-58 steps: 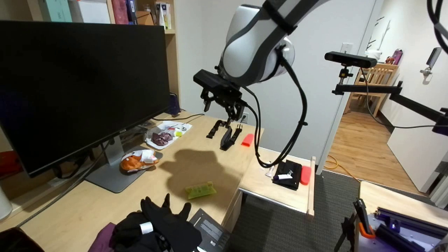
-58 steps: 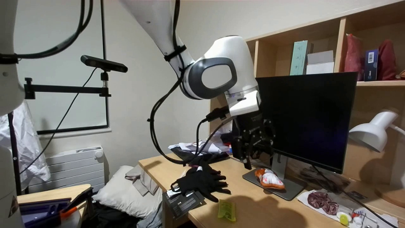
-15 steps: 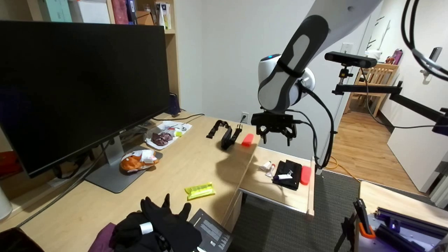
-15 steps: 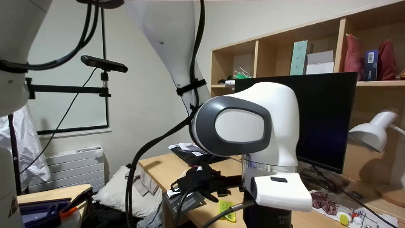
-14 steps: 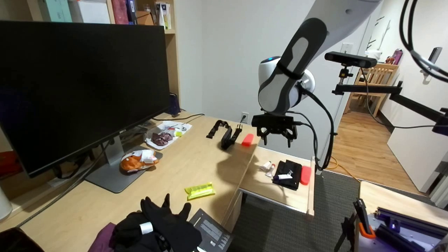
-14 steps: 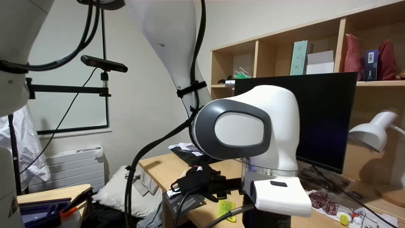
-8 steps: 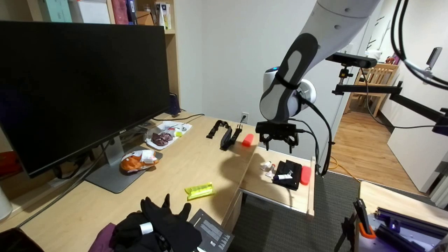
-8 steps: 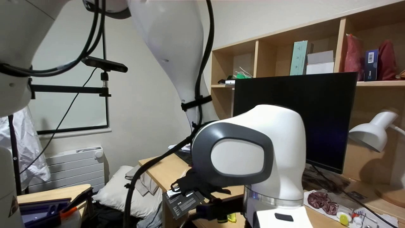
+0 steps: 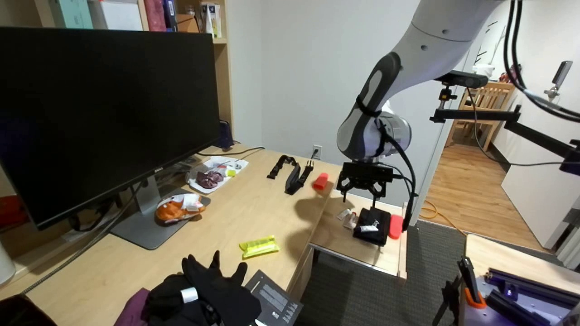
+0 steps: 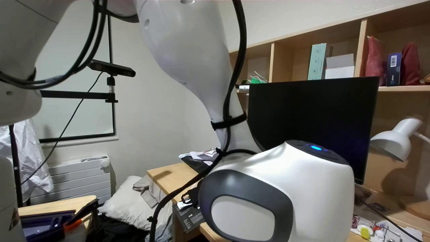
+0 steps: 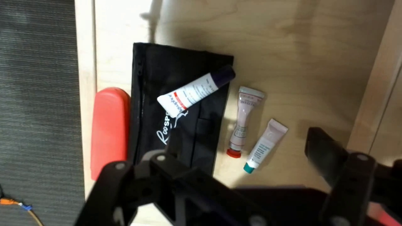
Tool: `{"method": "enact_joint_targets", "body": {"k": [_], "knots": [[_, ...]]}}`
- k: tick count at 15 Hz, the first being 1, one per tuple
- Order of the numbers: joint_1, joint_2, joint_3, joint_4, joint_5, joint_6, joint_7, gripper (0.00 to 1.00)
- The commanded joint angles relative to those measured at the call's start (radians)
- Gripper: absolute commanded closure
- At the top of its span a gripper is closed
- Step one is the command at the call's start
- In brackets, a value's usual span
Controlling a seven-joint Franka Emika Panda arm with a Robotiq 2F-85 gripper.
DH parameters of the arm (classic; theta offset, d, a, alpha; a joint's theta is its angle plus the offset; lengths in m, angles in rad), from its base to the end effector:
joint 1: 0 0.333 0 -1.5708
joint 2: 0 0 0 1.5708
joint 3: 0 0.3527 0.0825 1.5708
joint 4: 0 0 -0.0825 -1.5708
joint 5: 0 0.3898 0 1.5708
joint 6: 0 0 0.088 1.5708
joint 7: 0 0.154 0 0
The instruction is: Put a tube on the desk
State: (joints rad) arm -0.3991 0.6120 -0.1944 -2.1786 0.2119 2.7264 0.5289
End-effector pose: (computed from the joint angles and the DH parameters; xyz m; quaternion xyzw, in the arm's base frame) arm 0.4592 -0.3246 0.0841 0.7998 -0.5997 -0.0222 0.0150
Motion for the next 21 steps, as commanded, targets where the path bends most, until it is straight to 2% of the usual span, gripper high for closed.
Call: {"method": "enact_joint_targets", "body": {"k": [1, 4, 5, 15, 18, 21], "knots": [[-0.102, 0.033, 0.078, 0.02, 0.158, 0.022, -0.211, 0.0], [-0.133, 0.045, 0.088, 0.017, 0.231, 0.023, -0.3, 0.0], [-0.079, 0.031, 0.043, 0.011, 0.21, -0.003, -0.249, 0.0], [-0.068, 0.035, 0.032, 0.011, 0.21, -0.003, -0.253, 0.0], [-0.124, 0.032, 0.094, 0.008, 0.319, 0.014, -0.263, 0.0], [-0.191, 0.028, 0.171, 0.009, 0.499, 0.003, -0.303, 0.0]]}}
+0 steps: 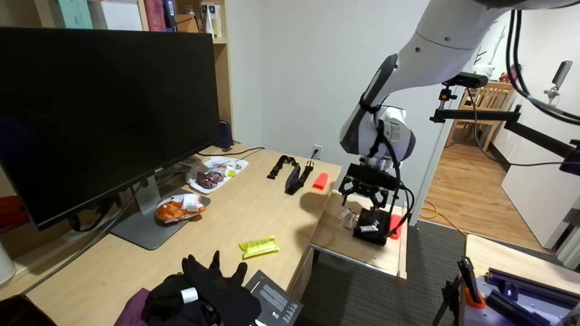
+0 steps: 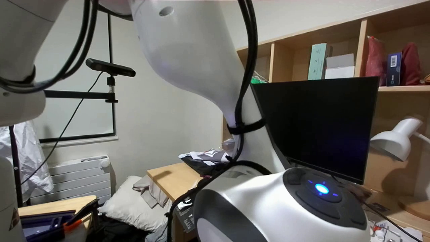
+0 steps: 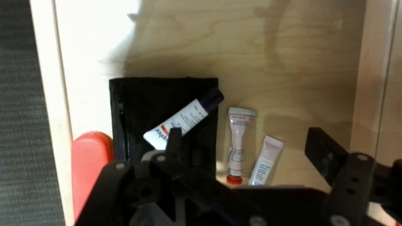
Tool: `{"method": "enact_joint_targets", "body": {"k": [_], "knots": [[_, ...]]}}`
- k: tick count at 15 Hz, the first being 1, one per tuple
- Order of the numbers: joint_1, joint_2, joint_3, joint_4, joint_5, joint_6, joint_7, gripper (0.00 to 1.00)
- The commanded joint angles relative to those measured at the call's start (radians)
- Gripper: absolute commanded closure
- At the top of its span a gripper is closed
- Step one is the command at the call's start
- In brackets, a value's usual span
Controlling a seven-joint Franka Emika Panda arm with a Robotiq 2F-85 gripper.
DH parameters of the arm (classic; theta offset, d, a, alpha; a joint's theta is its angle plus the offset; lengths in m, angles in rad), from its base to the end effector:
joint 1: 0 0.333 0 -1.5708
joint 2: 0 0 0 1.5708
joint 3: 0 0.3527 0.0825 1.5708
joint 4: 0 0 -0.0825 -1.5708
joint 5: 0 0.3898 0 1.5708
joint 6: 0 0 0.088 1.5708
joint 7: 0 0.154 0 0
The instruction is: Put a tube on the desk
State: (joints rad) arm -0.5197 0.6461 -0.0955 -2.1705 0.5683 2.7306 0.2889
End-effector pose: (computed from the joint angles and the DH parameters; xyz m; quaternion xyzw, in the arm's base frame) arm 0.4432 -0.3319 0.0622 -0.7566 0.6489 0.0211 0.0777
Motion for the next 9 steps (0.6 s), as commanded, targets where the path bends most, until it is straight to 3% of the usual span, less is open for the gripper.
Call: {"method": "enact_joint_targets", "body": {"k": [1, 5, 9], "knots": [[-0.068, 0.0, 0.074, 0.0, 0.193, 0.009, -0.075, 0.0], [-0.032, 0.023, 0.028, -0.008, 0.323, 0.059, -0.108, 0.0], [0.009, 0.057, -0.03, -0.022, 0.343, 0.118, -0.091, 0.0]]}}
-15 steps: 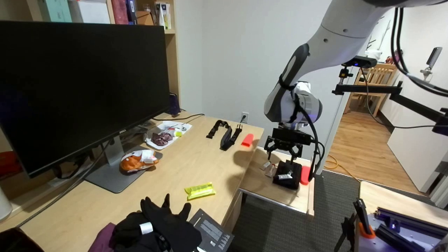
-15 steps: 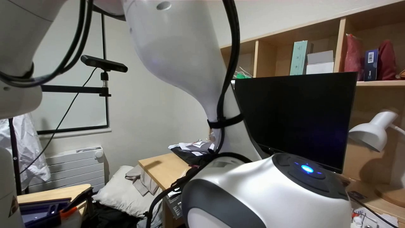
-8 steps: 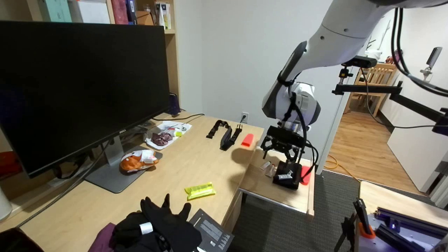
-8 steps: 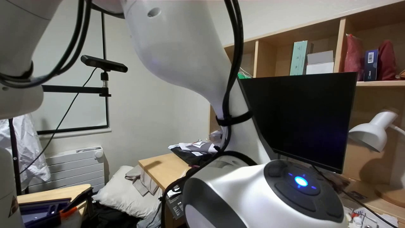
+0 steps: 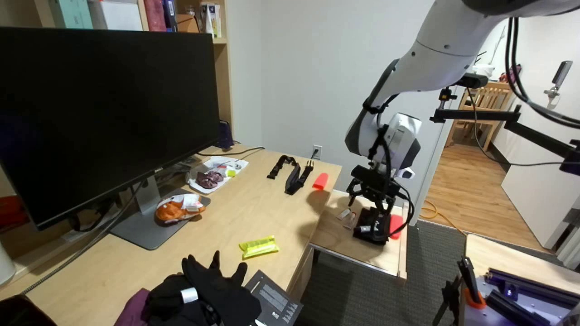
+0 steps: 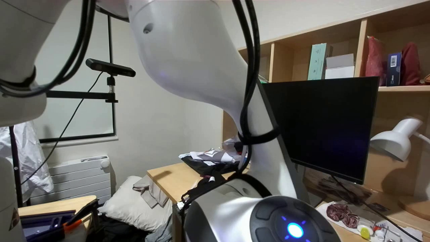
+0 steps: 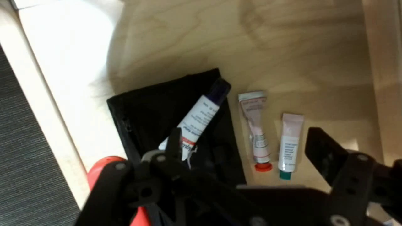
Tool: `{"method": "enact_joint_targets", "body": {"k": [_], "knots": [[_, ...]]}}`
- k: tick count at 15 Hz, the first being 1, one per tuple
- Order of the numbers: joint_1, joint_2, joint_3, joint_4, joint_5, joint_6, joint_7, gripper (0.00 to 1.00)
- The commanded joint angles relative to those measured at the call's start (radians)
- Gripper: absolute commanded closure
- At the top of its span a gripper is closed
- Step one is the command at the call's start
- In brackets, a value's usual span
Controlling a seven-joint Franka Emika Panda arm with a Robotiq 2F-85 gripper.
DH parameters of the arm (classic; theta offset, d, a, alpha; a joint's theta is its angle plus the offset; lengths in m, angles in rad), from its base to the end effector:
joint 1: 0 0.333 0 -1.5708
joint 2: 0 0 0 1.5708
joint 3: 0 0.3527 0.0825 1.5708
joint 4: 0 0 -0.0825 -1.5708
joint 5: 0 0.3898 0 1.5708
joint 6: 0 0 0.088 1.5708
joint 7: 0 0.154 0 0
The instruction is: Put a tube on the desk
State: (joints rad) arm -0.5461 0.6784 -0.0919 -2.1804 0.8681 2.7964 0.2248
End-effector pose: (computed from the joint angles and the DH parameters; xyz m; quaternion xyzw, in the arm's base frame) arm 0.4186 -0.3466 0.0453 -0.6669 0.7377 -0.0048 0.1052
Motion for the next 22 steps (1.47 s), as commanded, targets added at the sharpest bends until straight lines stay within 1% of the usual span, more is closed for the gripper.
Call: {"method": "enact_joint_targets", "body": {"k": [1, 6, 7, 8, 12, 16, 19, 22], "knots": [[0.041, 0.037, -0.041, -0.018, 0.043, 0.069, -0.029, 0.0], [0.041, 0.073, -0.041, -0.036, 0.039, 0.086, -0.038, 0.0], [0.017, 0.077, -0.015, -0.032, 0.054, 0.082, -0.067, 0.0], [0.007, 0.077, -0.001, -0.031, 0.064, 0.076, -0.077, 0.0], [0.007, 0.081, 0.028, -0.021, 0.13, 0.058, -0.097, 0.0], [0.033, 0.073, 0.019, -0.02, 0.177, 0.023, -0.087, 0.0], [0.046, 0.08, -0.004, -0.012, 0.18, 0.005, -0.075, 0.0], [0.037, 0.068, -0.005, -0.006, 0.205, -0.01, -0.085, 0.0]]}}
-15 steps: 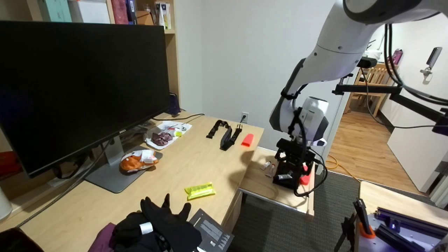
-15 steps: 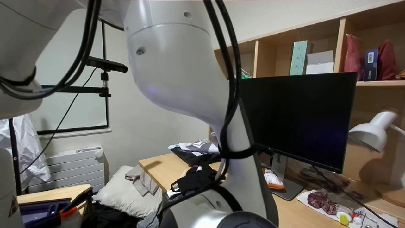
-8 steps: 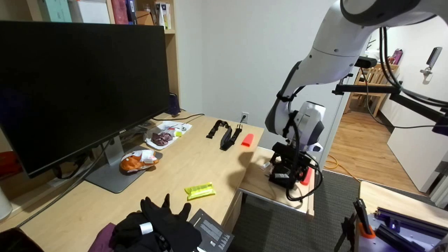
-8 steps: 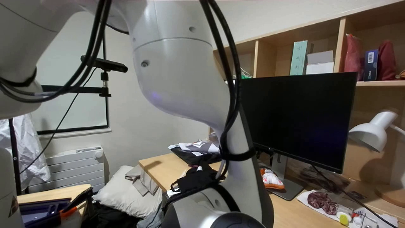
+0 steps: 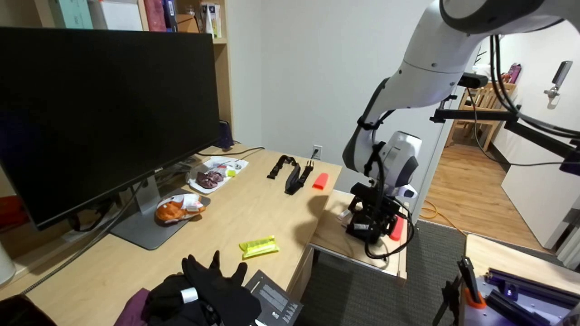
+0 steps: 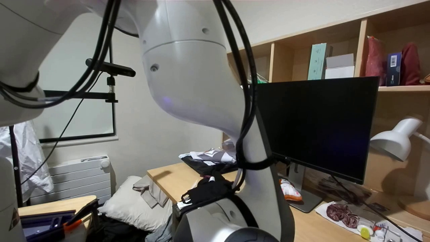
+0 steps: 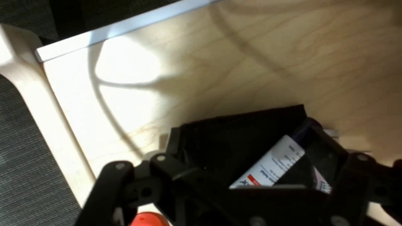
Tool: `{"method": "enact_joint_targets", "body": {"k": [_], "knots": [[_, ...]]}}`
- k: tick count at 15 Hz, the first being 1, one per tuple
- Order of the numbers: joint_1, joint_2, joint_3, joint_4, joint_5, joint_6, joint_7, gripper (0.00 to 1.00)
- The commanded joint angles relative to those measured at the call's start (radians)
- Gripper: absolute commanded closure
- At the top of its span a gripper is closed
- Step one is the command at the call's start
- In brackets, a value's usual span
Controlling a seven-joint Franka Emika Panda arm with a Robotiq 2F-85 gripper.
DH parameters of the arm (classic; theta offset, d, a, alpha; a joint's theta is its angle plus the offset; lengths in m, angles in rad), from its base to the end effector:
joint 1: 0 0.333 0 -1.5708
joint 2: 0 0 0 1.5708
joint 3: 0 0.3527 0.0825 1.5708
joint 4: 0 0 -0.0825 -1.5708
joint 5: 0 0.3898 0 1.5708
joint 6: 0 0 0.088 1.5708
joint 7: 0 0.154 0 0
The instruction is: Put a tube on the desk
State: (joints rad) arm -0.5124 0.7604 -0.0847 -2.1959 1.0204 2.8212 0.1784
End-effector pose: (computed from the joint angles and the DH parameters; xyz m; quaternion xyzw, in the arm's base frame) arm 0.3985 -0.3164 -0.0005 -0.6386 0.7621 0.0244 0.1040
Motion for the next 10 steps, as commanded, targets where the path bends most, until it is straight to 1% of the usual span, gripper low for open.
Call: {"method": "enact_joint_targets", "body": {"k": [1, 5, 10], "knots": [[-0.003, -0.021, -0.009, 0.013, 0.068, -0.042, -0.044, 0.0], [0.005, -0.048, -0.023, 0.029, 0.142, -0.1, -0.024, 0.0], [0.064, -0.042, -0.073, 0.048, 0.218, -0.115, 0.033, 0.0]]}}
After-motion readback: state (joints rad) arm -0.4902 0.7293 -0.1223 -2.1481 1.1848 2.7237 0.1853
